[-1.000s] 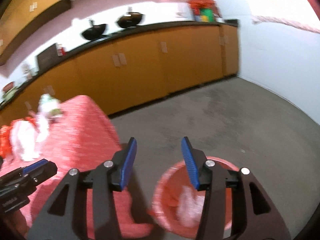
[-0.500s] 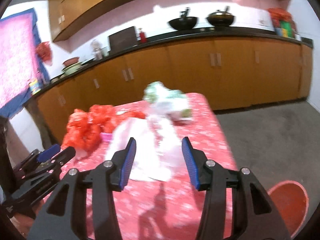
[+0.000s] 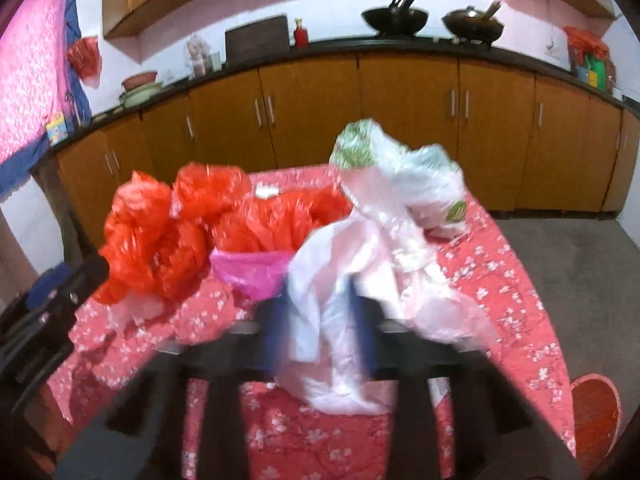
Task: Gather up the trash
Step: 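Return both tools to the table toward the red and white bags, then grasp the red bag with the left tool while the right tool grasps a white bag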
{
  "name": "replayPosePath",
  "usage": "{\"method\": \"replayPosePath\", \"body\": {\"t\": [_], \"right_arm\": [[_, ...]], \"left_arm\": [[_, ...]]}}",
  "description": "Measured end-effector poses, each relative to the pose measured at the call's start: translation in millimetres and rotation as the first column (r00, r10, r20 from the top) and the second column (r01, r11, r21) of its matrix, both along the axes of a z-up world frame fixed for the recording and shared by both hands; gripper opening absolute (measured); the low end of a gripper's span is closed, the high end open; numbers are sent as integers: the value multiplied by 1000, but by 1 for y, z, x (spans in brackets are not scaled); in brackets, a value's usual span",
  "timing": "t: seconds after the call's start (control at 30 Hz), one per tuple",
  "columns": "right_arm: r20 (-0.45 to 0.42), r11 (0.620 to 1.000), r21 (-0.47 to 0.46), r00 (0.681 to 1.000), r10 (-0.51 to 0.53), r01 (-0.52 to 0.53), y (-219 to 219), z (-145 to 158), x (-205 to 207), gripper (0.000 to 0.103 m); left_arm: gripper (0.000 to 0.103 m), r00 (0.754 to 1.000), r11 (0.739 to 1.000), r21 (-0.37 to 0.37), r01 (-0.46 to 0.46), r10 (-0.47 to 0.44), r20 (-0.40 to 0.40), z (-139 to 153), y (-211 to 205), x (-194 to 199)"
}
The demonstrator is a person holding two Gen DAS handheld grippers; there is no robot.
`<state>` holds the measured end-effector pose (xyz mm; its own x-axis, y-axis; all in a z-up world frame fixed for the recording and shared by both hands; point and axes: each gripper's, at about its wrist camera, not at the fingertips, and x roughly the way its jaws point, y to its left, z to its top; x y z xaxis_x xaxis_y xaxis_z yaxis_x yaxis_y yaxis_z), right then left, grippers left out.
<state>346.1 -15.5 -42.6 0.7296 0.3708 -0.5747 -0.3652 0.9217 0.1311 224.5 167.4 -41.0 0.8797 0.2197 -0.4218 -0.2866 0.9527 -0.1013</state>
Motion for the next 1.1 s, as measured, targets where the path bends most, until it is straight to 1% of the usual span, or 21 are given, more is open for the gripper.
{"method": "replayPosePath", "body": {"t": [0.07, 0.13, 0.27, 0.37, 0.5, 0.6, 0.73, 0.83, 0.9, 0.93, 1.0, 1.03, 1.1], "right_arm": [[18, 1000, 3, 1000, -6, 6, -1, 0, -2, 8], [48, 1000, 3, 999, -18, 18, -2, 2, -5, 5], [63, 1000, 17, 998, -24, 23, -6, 4, -9, 4], [60, 999, 26, 998, -27, 25, -9, 5, -9, 4], [53, 999, 28, 998, -23, 21, -11, 4, -10, 4], [51, 999, 29, 999, -18, 17, -13, 5, -12, 4], [37, 999, 42, 999, -20, 18, -18, 5, -11, 4], [33, 999, 49, 999, -22, 20, -18, 5, -10, 4], [33, 999, 49, 999, -22, 20, -18, 4, -10, 4], [35, 999, 47, 999, -23, 21, -18, 4, -11, 4], [38, 999, 47, 999, -25, 23, -18, 4, -11, 4], [40, 999, 46, 999, -26, 24, -19, 4, -11, 4], [43, 999, 45, 999, -31, 29, -20, 4, -11, 4]], "left_arm": [[75, 1000, 1000, 8, -2, 2, -6, -2, 1, 4], [75, 1000, 1000, -2, 1, -1, -12, -3, 3, 8], [75, 1000, 1000, -21, -5, 5, -14, 0, 9, 15], [75, 1000, 1000, -8, -4, 4, -30, 2, 10, 23], [74, 999, 1000, -12, -1, 1, -46, 10, 14, 36], [74, 999, 1000, -18, -5, 5, -40, 17, 20, 43], [74, 995, 1000, -13, 0, -2, -102, 13, 29, 54], [68, 990, 1000, -20, -1, -2, -138, 3, 34, 56], [56, 988, 999, -42, -3, -3, -153, -3, 37, 58], [54, 987, 999, -48, -3, -5, -158, -6, 36, 58], [44, 987, 999, -46, 0, -7, -158, -9, 35, 58], [42, 988, 999, -44, 2, -9, -155, -9, 34, 57], [35, 990, 999, -42, 9, -14, -142, -9, 34, 54]]}}
